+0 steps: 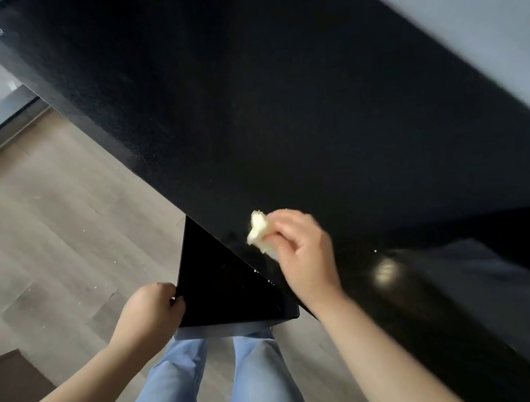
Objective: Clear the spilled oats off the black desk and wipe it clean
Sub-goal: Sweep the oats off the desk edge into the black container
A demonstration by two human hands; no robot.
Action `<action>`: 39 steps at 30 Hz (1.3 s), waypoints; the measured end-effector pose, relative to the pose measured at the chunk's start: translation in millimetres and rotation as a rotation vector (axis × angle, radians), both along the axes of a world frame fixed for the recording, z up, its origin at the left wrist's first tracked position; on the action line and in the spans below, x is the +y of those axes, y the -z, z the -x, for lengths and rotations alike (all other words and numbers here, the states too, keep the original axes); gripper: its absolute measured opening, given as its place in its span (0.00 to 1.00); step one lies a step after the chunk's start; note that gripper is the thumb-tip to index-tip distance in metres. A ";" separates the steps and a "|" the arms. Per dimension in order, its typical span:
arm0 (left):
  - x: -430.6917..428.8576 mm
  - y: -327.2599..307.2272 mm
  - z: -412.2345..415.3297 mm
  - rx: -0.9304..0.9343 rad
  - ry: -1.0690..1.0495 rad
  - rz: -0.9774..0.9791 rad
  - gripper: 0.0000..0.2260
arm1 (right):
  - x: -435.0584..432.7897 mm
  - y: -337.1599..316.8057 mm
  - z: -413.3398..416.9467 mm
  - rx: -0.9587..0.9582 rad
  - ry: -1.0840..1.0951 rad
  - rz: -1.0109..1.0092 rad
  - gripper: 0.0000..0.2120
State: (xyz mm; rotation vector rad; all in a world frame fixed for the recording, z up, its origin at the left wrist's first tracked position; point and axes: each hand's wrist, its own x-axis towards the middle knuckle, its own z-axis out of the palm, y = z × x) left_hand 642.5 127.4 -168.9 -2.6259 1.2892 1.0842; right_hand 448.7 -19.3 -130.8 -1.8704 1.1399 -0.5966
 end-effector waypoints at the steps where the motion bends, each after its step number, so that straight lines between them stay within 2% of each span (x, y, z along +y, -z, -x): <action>1: -1.0 -0.4 0.1 -0.004 0.007 -0.009 0.12 | -20.9 -3.5 -0.6 0.006 0.031 0.022 0.05; 3: -2.3 -0.1 0.0 -0.009 0.011 -0.009 0.13 | -70.4 -6.1 -3.4 0.003 0.127 0.068 0.06; 7: -3.5 3.2 -3.9 -0.004 0.007 -0.006 0.13 | -168.3 -1.9 -19.3 0.062 0.363 0.163 0.15; 9: -4.9 6.2 -6.2 -0.001 0.004 -0.001 0.14 | -206.1 1.6 -28.6 0.112 0.419 0.162 0.14; 11: -7.6 9.1 -8.6 -0.002 0.004 -0.002 0.14 | -237.9 6.0 -36.6 0.148 0.455 0.142 0.08; 12: -9.0 10.6 -9.4 -0.004 0.005 -0.003 0.15 | -251.1 7.8 -40.2 0.153 0.470 0.136 0.09; 15: -13.9 12.7 -12.2 -0.018 0.027 -0.015 0.16 | -281.6 16.5 -48.2 0.168 0.485 0.127 0.17; 19: -22.1 13.2 -14.4 -0.029 0.046 -0.023 0.16 | -291.3 20.7 -56.0 0.223 0.430 0.143 0.21; 22: -26.0 15.4 -16.6 -0.013 0.059 -0.021 0.15 | -265.9 17.7 -61.5 0.229 0.332 0.157 0.21; 27: -25.3 13.8 -18.3 -0.021 0.088 -0.017 0.12 | -169.5 20.6 -57.4 0.093 0.035 0.128 0.07; 34: -8.5 8.2 -21.7 -0.035 0.124 0.015 0.13 | 4.3 30.1 -31.6 0.033 -0.069 0.132 0.07; 39: 2.9 3.0 -21.2 -0.044 0.151 0.017 0.12 | 58.6 24.4 -14.7 0.053 -0.097 0.089 0.09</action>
